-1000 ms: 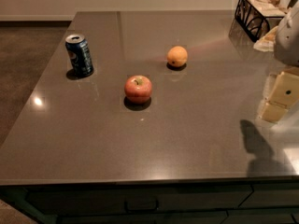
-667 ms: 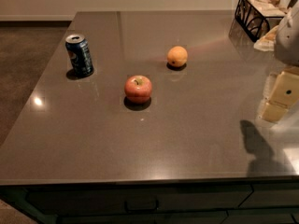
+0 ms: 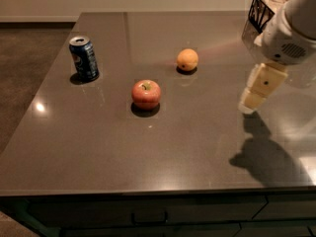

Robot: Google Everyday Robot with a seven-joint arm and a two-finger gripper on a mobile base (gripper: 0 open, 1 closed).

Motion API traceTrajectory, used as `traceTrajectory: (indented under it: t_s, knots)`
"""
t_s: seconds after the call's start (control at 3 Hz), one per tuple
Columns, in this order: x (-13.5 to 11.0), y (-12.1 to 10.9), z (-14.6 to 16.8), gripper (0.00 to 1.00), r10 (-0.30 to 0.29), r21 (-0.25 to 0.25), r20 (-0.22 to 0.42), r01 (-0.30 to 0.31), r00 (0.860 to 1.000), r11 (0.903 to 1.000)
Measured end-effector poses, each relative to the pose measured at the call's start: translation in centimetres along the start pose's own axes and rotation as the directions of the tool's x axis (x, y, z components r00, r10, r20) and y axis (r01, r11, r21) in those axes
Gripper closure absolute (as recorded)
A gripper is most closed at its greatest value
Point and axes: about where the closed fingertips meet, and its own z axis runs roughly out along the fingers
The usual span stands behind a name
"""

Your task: Move orange near apple

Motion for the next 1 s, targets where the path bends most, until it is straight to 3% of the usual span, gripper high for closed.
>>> traceTrajectory:
  t_s: [0.33, 0.67, 1.0]
  knots:
    - [-1.1, -4.3, 2.9, 0.0, 0.1, 0.037, 0.045, -0.102, 0.994, 0.9941]
    - [-2.5, -9.9, 6.6, 0.0, 0.234, 0.048, 0.118, -0.241, 0.965, 0.9694]
    - [-3.6, -13.2, 9.9, 0.0, 0.335, 0.024, 0.164, -0.343, 0.928, 0.939]
